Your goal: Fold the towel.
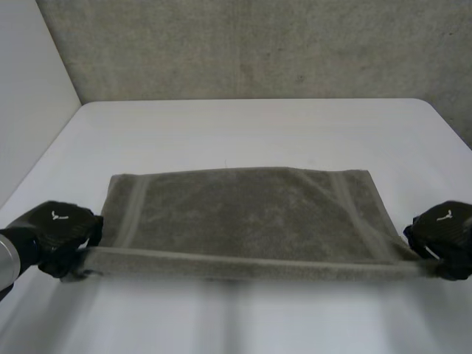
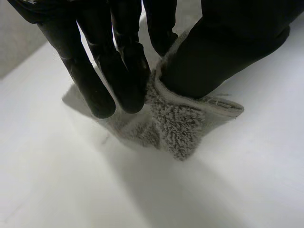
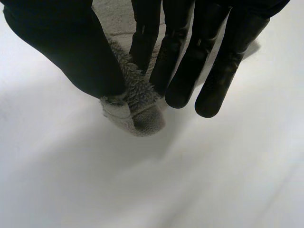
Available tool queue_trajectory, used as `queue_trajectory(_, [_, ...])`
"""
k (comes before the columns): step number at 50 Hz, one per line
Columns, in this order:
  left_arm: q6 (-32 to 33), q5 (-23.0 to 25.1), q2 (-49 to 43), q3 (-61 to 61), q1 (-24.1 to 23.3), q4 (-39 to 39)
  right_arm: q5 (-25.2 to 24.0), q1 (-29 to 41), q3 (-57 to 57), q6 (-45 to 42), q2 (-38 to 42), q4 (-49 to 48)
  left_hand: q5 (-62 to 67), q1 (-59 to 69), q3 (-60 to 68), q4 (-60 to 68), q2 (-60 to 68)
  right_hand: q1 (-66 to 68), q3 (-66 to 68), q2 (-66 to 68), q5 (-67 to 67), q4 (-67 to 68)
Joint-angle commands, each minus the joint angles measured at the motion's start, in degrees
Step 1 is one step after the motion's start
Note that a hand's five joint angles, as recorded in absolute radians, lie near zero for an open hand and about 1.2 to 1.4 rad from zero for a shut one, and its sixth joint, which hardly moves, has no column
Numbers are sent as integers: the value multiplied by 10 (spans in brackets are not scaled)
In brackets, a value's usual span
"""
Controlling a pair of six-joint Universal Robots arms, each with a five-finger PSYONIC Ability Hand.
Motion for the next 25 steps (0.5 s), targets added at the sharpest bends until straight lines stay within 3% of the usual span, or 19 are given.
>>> queue_trajectory(1, [4,24,-73,39,-9,73,-1,10,-39,55,19,-40,103,112,103,105,102,237,122,130,164,117])
queue_trajectory(12, [-4,23,-268,197,-56,157,17,86,-202,193,191,-121,103,112,103,105,102,237,122,130,164,117])
queue_trajectory(16, [-8,17,-320,244,-66,174,51,111,-265,241,252,-163,103,112,103,105,102,237,122,130,164,117])
queue_trajectory(21, [-25,-36,-390,315,-83,237,90,143,-322,269,304,-216,103,112,103,105,102,237,122,130,164,117])
queue_trajectory(25, [-30,-49,-415,334,-87,283,126,157,-365,273,344,-262,103,112,103,105,102,237,122,130,164,117])
